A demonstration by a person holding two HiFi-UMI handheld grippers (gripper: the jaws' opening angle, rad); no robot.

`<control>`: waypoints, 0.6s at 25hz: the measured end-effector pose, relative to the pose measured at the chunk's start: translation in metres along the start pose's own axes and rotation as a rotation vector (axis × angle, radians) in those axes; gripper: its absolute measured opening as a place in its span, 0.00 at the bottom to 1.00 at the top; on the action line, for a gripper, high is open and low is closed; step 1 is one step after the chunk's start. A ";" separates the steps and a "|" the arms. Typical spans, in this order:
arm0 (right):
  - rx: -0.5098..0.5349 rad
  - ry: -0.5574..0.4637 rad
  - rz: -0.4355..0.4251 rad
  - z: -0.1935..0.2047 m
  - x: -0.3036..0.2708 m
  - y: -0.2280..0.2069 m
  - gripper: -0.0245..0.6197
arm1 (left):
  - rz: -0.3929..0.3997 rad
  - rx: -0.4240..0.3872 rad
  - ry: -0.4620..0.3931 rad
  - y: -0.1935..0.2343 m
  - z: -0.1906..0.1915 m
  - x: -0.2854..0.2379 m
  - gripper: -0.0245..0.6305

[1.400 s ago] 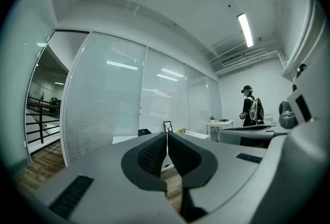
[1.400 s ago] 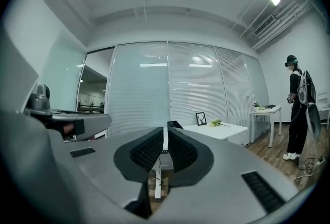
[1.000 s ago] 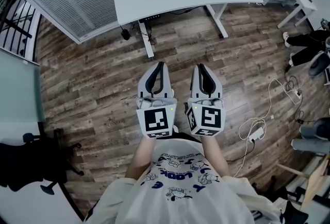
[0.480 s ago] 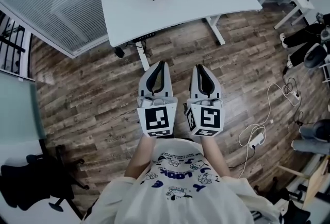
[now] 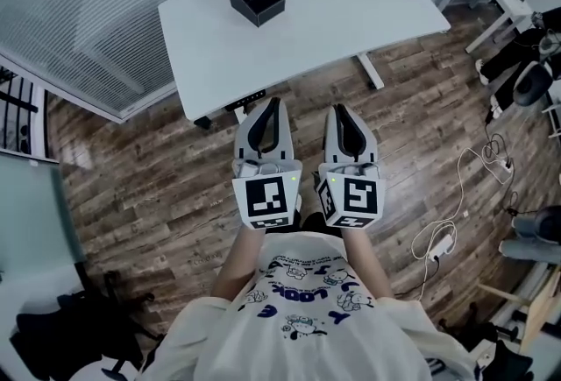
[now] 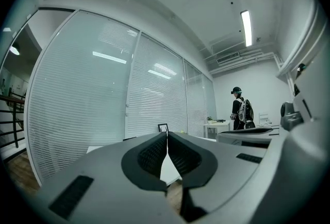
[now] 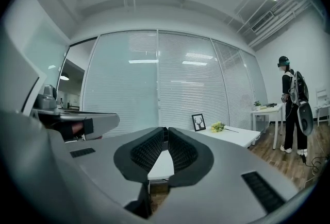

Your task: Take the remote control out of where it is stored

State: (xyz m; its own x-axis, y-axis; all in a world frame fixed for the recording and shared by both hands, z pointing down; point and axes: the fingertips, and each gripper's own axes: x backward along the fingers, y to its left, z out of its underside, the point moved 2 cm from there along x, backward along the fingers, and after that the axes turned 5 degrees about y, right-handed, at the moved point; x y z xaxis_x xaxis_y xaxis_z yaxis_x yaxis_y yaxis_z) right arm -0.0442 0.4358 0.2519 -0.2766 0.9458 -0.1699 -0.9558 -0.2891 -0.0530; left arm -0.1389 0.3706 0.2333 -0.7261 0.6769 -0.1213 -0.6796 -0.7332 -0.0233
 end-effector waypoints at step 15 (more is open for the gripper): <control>0.010 0.048 -0.069 0.001 -0.094 -0.013 0.11 | -0.087 0.036 0.041 0.043 0.012 -0.074 0.06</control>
State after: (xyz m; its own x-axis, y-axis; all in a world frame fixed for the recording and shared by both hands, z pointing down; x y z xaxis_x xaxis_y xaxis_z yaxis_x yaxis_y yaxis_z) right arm -0.0063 0.3509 0.2697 -0.2057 0.9551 -0.2130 -0.9733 -0.2222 -0.0567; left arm -0.1157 0.2901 0.2533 -0.6600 0.7339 -0.1608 -0.7436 -0.6686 0.0006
